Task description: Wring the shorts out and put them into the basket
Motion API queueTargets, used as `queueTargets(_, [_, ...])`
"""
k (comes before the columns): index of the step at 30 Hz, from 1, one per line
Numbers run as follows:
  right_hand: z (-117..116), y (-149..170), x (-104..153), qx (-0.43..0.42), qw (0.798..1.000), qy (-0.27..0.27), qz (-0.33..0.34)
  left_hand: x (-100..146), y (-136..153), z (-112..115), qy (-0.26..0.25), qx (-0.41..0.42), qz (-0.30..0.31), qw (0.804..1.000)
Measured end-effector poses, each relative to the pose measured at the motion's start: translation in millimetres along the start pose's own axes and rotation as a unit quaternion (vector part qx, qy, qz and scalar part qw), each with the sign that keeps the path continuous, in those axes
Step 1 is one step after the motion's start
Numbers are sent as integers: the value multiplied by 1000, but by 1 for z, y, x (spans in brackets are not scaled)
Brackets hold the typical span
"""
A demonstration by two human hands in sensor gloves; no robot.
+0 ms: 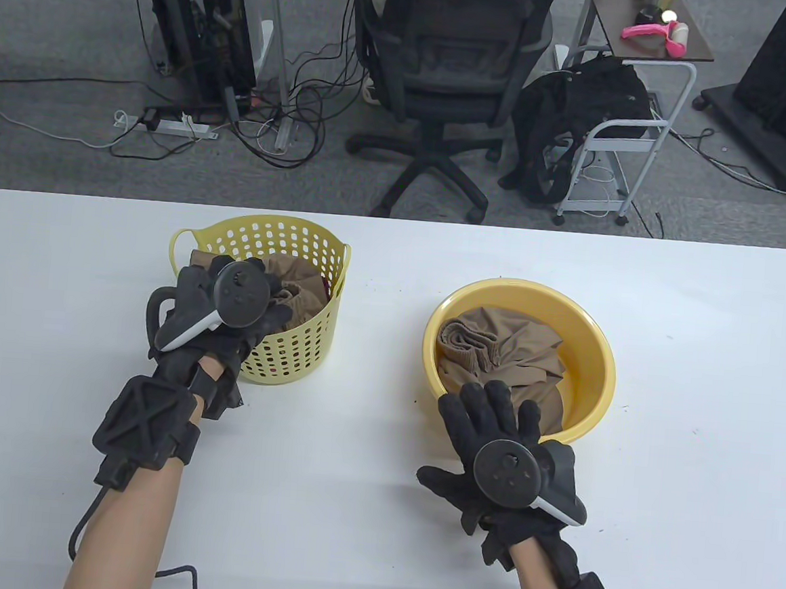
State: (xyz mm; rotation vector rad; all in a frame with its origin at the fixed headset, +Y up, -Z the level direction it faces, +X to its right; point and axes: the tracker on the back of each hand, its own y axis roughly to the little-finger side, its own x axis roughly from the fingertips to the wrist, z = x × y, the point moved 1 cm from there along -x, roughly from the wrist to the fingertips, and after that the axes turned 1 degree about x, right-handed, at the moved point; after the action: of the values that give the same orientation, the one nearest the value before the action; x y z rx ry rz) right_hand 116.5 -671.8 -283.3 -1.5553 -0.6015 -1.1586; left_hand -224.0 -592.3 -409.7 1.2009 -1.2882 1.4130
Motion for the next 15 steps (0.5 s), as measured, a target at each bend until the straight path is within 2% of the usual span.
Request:
queueTargets(8, [0,0,0,-1,1000,-2,0,7,-2,-4,-4,4,7,1000])
queueTargets(15, [-1,-1,1,-3,1000,-4,3,31,-14,-18,-30,24,48,998])
